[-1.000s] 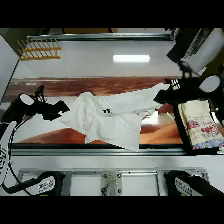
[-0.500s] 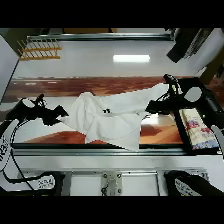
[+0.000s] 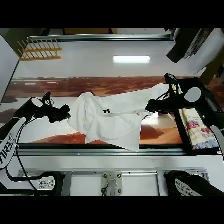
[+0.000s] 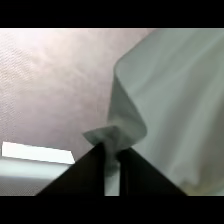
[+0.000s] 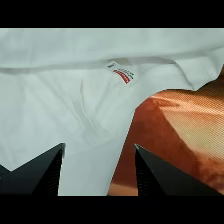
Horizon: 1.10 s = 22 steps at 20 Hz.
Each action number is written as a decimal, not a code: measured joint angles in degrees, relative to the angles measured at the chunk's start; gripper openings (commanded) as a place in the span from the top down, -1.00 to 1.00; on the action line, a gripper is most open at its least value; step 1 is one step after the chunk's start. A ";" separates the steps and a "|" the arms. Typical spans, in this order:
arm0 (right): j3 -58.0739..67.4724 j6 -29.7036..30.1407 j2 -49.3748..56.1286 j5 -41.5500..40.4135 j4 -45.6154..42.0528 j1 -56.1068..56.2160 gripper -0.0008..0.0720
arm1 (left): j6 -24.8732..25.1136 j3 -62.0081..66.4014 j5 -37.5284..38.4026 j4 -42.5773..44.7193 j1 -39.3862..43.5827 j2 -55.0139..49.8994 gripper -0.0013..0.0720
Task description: Fold the clothes and pants, and hang the long-sleeved shirts on hangers.
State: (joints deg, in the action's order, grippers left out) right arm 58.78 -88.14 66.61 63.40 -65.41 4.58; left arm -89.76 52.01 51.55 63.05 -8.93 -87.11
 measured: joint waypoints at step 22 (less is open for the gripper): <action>-8.11 -2.03 19.26 -25.29 12.79 -6.14 0.94 | 1.97 0.09 -1.14 0.24 -2.23 6.21 0.94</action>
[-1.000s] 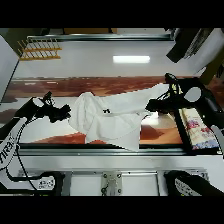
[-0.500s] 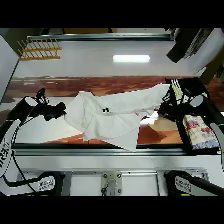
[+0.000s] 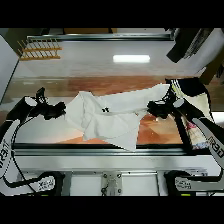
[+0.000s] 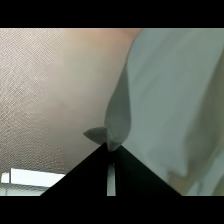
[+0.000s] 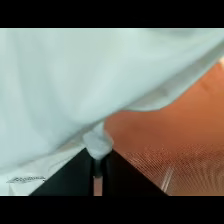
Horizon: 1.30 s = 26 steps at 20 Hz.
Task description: Fold the clothes and pants, and hang the long-sleeved shirts on hangers.
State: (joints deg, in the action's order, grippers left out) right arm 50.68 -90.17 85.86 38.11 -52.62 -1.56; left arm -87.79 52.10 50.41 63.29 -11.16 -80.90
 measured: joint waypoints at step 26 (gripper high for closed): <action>32.50 -4.52 -43.85 50.99 -21.38 -13.60 0.95 | 1.09 34.53 6.82 2.75 -15.32 37.40 0.94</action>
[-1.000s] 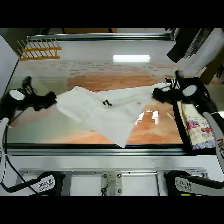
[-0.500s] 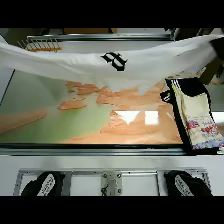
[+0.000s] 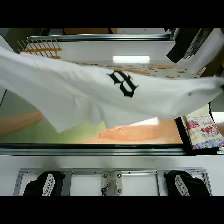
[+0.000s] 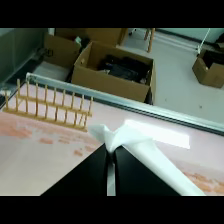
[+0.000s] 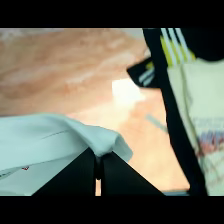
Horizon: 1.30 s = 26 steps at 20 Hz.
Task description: Fold the clothes and pants, and hang the long-sleeved shirts on hangers.
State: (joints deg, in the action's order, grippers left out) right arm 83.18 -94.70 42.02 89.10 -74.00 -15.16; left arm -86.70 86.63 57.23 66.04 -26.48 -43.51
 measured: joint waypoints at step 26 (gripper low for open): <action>-24.70 3.67 18.53 -40.41 11.08 -0.74 -0.40 | -3.06 8.52 5.25 0.55 13.79 -48.11 -0.72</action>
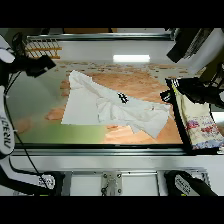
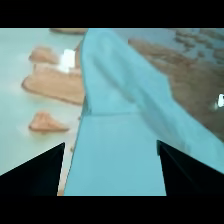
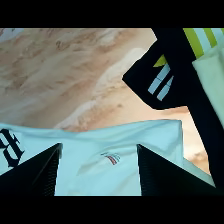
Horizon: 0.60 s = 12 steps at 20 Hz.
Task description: Fold the clothes and pants, and hang the long-sleeved shirts on hangers.
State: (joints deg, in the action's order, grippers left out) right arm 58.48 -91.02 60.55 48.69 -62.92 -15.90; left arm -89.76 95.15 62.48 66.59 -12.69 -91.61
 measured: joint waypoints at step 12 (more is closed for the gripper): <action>-0.15 2.62 -6.80 7.04 -1.05 -0.02 -0.40 | -0.68 -57.55 -10.99 -9.86 -7.74 19.30 -0.72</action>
State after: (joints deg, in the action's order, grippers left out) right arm 58.33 -88.40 53.76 55.72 -63.96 -15.92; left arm -90.43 37.60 51.48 56.73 -20.43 -72.31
